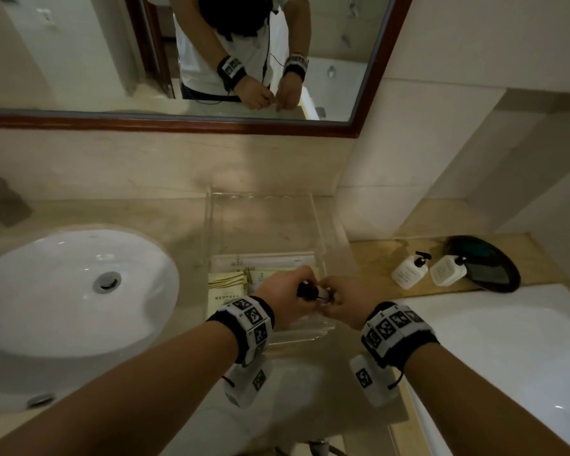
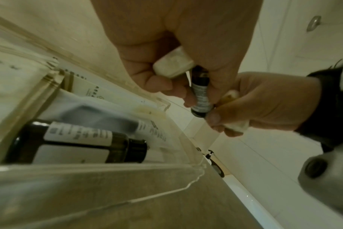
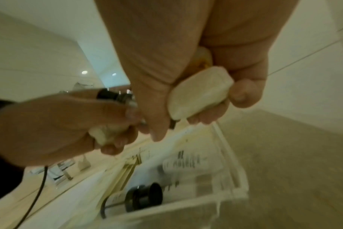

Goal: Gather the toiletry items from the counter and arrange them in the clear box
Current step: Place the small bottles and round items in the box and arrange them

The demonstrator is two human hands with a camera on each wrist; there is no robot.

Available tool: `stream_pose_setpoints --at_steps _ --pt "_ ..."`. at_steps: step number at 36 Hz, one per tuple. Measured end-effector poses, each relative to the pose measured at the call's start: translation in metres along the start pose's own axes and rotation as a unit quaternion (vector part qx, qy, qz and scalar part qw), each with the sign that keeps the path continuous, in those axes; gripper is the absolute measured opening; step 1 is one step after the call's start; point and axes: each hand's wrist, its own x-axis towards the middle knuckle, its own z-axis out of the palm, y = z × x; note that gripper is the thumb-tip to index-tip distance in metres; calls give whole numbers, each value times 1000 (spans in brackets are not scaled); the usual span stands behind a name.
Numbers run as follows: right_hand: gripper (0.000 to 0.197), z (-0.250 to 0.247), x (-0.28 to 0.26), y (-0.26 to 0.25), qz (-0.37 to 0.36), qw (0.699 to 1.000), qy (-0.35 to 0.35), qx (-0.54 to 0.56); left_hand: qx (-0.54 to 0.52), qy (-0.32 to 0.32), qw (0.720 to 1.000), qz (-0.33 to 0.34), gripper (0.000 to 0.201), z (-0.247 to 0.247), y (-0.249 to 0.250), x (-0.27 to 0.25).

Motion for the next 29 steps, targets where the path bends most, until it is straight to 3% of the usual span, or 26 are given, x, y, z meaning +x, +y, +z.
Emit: stream_pose_setpoints --at_steps 5,8,10,14,19,23,29 --pt "18 10 12 -7 -13 999 3 -44 -11 -9 1000 -16 39 -5 -10 -4" --pt "11 13 18 -9 -4 992 -19 -124 34 -20 998 -47 49 -12 -22 -6" --pt "7 15 21 -11 8 983 -39 -178 75 -26 995 -55 43 -16 -29 -8" --pt "24 20 26 -16 25 961 -117 -250 139 -43 989 -32 35 -18 -34 -14" --pt "21 19 32 -20 66 944 -158 -281 197 -59 979 -20 32 -13 -35 -16" --pt "28 17 29 -17 44 946 -160 -279 227 -102 968 -24 30 -9 -35 -18" --pt "37 18 24 -16 27 965 -129 -227 242 -112 962 -50 23 -6 -37 -19"
